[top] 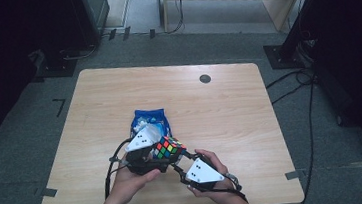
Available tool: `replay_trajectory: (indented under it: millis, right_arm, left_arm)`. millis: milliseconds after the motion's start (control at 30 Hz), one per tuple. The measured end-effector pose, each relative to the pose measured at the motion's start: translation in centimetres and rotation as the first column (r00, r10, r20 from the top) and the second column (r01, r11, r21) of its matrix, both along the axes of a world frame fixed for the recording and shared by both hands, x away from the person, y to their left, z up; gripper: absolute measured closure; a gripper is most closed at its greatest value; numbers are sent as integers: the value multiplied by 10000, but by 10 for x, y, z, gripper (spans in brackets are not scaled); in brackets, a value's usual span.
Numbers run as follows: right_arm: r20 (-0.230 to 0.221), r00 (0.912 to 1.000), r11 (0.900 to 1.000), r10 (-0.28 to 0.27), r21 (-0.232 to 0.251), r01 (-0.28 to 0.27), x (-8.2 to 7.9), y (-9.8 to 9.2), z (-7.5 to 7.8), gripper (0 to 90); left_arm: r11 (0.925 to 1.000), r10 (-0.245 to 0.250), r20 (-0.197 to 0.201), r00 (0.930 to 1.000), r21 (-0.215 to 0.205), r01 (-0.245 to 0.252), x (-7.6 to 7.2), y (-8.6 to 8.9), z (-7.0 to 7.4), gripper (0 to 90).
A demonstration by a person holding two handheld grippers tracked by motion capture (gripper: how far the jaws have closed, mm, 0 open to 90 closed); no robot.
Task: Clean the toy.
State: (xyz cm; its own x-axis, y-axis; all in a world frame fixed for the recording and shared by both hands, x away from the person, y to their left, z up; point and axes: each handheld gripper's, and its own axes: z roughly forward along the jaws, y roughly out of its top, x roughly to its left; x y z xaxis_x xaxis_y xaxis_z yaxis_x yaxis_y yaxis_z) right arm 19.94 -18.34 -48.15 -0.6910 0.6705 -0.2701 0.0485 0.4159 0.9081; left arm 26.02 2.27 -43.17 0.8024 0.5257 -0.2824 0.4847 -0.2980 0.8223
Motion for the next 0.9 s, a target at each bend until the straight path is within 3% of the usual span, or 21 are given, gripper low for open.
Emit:
replay_trajectory:
  millis: [133, 233, 367, 433, 633, 733, 800, 900]
  right_arm:
    - [450, 9989, 9995, -114, -287, 127, -1, -1, 0, 605]
    - [584, 9982, 9991, -95, -407, 119, -1, -2, 0, 612]
    - [354, 9994, 9998, -36, 209, 28, -1, -4, 7, 577]
    - [-17, 10000, 9990, -83, 441, 84, 3, -6, 9, 552]
    - [-1136, 9935, 9938, 27, 1109, 100, 24, 0, 11, 525]
    - [-1817, 9828, 9912, 331, 1320, -90, 36, 13, 12, 498]
    - [-2059, 9777, 9905, 406, 1372, -122, 46, 24, 13, 468]
    - [-2714, 9612, 9869, 498, 1614, -56, 62, 39, 14, 404]
  left_arm:
    - [10000, -2, -128, 9999, 25, 3, 0, -1, -1, 334]
    - [9999, 128, 72, 9999, 3, -128, -1, -1, 0, 336]
    - [9969, 783, 396, 9961, -82, -781, 2, 13, 7, 338]
    - [9946, 1029, 364, 9940, -199, -1022, 6, 28, 12, 338]
    - [9779, 2088, 640, 9759, -230, -2077, 13, 64, 18, 338]
    - [9709, 2396, 761, 9679, -177, -2390, 14, 74, 18, 338]
    - [9700, 2428, 826, 9666, -133, -2426, 15, 79, 17, 338]
    - [9674, 2530, 835, 9639, -107, -2530, 15, 84, 16, 338]
